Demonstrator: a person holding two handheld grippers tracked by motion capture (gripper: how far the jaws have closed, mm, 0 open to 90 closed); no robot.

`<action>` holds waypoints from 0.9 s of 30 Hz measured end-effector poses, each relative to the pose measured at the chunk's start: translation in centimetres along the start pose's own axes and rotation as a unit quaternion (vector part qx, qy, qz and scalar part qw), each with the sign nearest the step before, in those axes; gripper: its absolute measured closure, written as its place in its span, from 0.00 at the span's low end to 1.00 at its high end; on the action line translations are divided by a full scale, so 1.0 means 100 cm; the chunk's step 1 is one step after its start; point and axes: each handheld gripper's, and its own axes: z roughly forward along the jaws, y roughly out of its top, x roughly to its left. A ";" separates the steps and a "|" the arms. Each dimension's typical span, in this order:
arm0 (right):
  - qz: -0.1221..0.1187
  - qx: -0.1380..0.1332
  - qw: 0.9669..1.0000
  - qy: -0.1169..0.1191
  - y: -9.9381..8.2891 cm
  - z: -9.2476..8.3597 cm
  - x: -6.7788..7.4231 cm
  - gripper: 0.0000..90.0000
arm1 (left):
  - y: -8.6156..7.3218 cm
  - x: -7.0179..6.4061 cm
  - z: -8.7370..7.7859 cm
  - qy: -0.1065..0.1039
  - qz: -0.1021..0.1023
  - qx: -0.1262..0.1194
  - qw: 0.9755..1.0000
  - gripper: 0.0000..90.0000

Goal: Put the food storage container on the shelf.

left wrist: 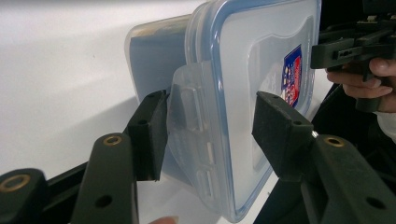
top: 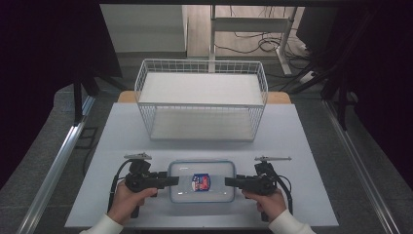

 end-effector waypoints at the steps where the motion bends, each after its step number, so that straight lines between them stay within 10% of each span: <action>1: -0.002 -0.001 1.000 0.001 0.000 0.000 0.000 0.53 | 0.000 0.000 0.000 0.001 0.001 0.000 1.000 0.52; 27: -0.035 -0.023 0.999 0.000 0.033 0.003 -0.003 0.52 | 0.030 0.012 -0.004 -0.001 0.023 -0.021 1.000 0.55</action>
